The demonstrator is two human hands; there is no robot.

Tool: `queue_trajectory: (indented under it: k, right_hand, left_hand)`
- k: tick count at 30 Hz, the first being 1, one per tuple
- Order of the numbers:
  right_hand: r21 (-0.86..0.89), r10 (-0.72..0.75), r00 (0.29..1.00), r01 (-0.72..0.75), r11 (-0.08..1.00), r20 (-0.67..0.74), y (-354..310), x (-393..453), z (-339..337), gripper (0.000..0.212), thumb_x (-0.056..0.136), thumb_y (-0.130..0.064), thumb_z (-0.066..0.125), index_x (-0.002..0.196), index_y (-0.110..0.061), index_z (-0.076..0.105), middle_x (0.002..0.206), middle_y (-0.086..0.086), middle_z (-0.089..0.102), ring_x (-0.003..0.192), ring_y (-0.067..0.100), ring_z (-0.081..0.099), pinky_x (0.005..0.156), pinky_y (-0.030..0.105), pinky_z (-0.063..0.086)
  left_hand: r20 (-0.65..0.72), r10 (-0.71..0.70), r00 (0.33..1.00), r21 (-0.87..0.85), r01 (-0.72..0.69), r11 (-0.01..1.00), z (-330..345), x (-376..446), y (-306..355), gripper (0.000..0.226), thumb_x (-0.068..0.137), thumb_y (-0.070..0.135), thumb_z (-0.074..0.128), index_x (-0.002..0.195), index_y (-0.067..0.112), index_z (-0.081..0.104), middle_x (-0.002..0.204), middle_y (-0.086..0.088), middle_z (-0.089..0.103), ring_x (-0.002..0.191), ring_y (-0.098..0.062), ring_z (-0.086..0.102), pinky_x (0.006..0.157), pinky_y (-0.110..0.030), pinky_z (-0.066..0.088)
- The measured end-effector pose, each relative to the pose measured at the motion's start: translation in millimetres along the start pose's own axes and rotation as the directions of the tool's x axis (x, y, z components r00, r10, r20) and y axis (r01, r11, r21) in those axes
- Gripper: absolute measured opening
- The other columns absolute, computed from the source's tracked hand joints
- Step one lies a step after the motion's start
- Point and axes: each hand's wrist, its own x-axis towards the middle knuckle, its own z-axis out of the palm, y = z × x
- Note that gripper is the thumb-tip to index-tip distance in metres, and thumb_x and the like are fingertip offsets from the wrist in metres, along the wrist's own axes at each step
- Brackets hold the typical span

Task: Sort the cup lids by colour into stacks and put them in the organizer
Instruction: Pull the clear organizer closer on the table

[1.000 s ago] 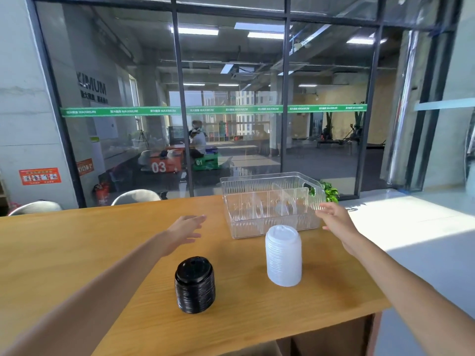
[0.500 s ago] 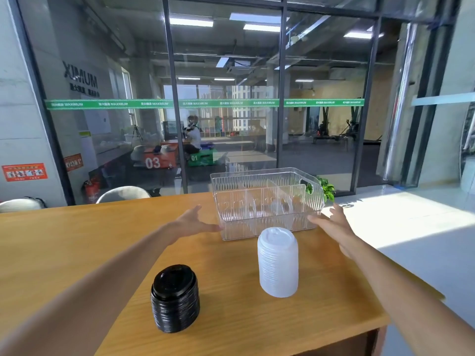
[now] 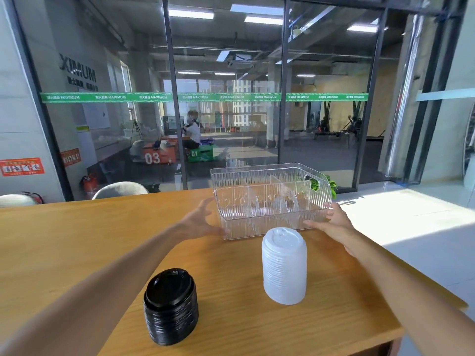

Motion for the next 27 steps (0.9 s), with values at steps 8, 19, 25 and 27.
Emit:
queue_trajectory:
  k: [8, 19, 25, 27]
  right_hand:
    - [-0.048, -0.009, 0.999, 0.007, 0.999, -0.034, -10, -1, -1, 0.118, 0.068, -0.040, 0.101, 0.160, -0.009, 0.033, 0.151, 0.013, 0.059, 0.134, 0.032, 0.060, 0.112, 0.052, 0.052]
    - [-0.160, -0.046, 0.998, 0.038, 0.986, -0.042, -34, -10, 4, 0.099, 0.065, -0.050, 0.100, 0.140, -0.012, 0.047, 0.141, 0.007, 0.064, 0.124, 0.031, 0.063, 0.100, 0.046, 0.054]
    - [-0.221, -0.054, 0.998, 0.050, 0.974, -0.013, -57, -20, 12, 0.082, 0.065, -0.047, 0.101, 0.121, -0.013, 0.052, 0.126, 0.006, 0.061, 0.112, 0.029, 0.062, 0.097, 0.048, 0.054]
    - [-0.251, -0.063, 0.998, 0.064, 0.966, 0.012, -66, -25, 15, 0.081, 0.065, -0.047, 0.101, 0.118, -0.012, 0.052, 0.121, 0.008, 0.060, 0.111, 0.029, 0.061, 0.096, 0.048, 0.055]
  left_hand:
    - [-0.060, 0.068, 0.996, 0.048, -0.065, 0.997, 10, 6, 1, 0.117, 0.077, 0.028, 0.099, 0.163, 0.034, 0.021, 0.166, -0.013, 0.045, 0.145, -0.033, 0.052, 0.117, -0.054, 0.048]
    - [-0.086, 0.078, 0.993, 0.021, -0.076, 0.997, -12, -5, -4, 0.102, 0.074, 0.028, 0.101, 0.151, 0.034, 0.035, 0.159, -0.012, 0.052, 0.129, -0.025, 0.064, 0.110, -0.052, 0.055]
    - [-0.093, 0.073, 0.993, -0.007, -0.074, 0.997, -31, -22, -14, 0.091, 0.076, 0.018, 0.099, 0.143, 0.034, 0.039, 0.150, -0.007, 0.059, 0.135, -0.025, 0.062, 0.108, -0.051, 0.057]
    - [-0.096, 0.073, 0.993, -0.007, -0.074, 0.997, -39, -29, -18, 0.089, 0.076, 0.019, 0.099, 0.141, 0.035, 0.040, 0.150, -0.007, 0.060, 0.132, -0.024, 0.064, 0.108, -0.051, 0.057]
